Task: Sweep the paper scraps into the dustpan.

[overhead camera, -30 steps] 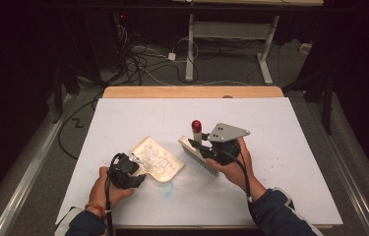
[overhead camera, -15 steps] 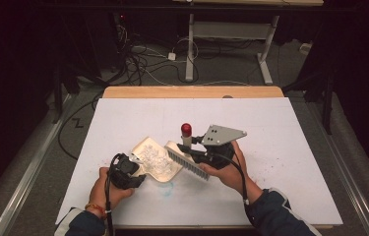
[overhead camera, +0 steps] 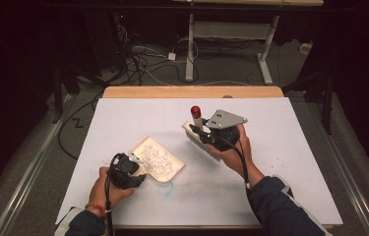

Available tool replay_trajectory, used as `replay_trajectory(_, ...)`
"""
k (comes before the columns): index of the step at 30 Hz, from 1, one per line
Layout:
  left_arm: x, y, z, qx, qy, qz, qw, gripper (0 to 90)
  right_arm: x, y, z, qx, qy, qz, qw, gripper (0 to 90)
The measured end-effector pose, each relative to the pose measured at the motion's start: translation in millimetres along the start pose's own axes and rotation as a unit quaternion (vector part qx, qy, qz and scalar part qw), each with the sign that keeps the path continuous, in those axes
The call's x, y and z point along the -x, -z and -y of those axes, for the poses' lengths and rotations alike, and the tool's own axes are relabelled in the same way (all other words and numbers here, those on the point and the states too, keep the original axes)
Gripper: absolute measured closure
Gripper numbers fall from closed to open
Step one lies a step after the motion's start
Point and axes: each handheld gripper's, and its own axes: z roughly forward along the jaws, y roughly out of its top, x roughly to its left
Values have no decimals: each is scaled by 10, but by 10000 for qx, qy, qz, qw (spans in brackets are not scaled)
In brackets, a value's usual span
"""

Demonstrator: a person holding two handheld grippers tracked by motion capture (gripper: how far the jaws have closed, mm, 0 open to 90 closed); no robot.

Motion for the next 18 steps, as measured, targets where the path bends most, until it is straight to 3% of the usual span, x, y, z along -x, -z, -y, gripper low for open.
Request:
replay_trajectory(1,4,-1,-2,1,-11,-19,10000,631,-30,-70,33,-121,143,168,9997,705)
replay_trajectory(3,11,-3,-2,4,-6,-34,10000,631,-50,-104,49,-181,192,160,9995,705)
replay_trajectory(6,11,-2,-1,-1,-21,-40,10000,631,-136,-160,76,-206,201,-113,9995,705)
replay_trajectory(8,16,-2,0,3,-23,-52,10000,631,-237,-160,56,-234,342,-211,9989,705)
replay_trajectory(9,19,-3,0,9,-21,-58,10000,631,-313,-136,29,-114,298,-494,9983,706)
replay_trajectory(10,19,-2,1,-1,-39,-66,10000,631,-313,-136,29,-114,298,-494,9983,706)
replay_trajectory(11,19,-3,1,-1,-43,-70,10000,630,-386,-108,-10,-65,263,-691,9972,706)
replay_trajectory(12,19,-4,0,-2,-43,-70,10000,630,-386,-108,-10,-65,263,-691,9972,706)
replay_trajectory(15,19,-2,-2,-20,-63,-78,9999,630,-464,-81,-56,-1,126,-1068,9942,706)
replay_trajectory(18,22,-4,-3,-15,-48,-82,10000,631,-541,-32,-102,123,168,-1222,9923,705)
